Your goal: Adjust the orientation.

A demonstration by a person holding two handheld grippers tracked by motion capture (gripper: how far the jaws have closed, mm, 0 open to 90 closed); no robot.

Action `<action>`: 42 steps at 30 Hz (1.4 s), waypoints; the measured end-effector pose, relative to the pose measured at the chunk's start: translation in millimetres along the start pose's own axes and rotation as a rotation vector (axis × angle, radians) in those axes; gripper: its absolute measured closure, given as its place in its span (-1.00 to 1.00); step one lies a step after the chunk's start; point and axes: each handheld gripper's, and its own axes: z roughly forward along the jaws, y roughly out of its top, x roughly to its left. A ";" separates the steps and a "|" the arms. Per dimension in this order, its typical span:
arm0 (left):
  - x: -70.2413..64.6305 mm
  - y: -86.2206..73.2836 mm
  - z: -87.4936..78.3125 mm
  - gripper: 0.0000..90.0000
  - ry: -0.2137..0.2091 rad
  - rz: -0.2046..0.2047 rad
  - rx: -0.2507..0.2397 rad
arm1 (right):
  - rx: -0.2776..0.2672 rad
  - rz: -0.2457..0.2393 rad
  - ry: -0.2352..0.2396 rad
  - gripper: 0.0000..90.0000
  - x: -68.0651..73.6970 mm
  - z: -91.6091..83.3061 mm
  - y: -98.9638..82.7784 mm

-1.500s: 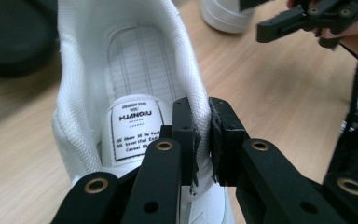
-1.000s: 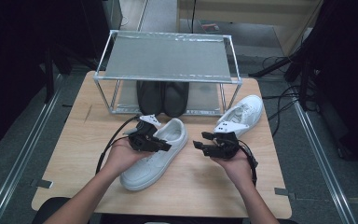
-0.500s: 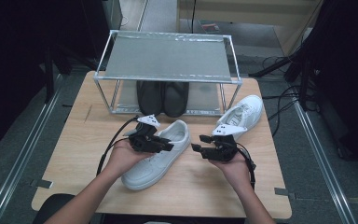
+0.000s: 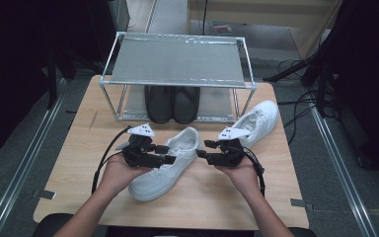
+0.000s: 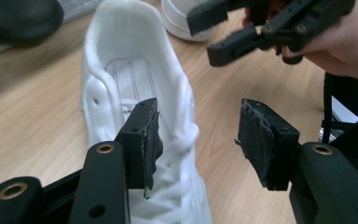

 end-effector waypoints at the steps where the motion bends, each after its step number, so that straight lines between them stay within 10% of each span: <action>1: -2.0 -1.8 -0.8 0.04 0.001 0.004 0.000 | -0.003 -0.004 0.003 0.14 0.4 1.2 1.2; 10: -16.0 -16.8 4.5 0.17 0.003 0.012 0.023 | -0.016 -0.015 0.044 0.20 5.2 11.5 11.1; 19: -15.7 -26.6 20.5 0.96 0.046 0.015 0.076 | -0.012 -0.018 0.036 0.81 8.2 24.7 17.7; 42: 11.3 -30.2 17.8 1.00 0.084 -0.004 0.097 | 0.045 -0.046 0.056 1.00 17.5 36.7 15.0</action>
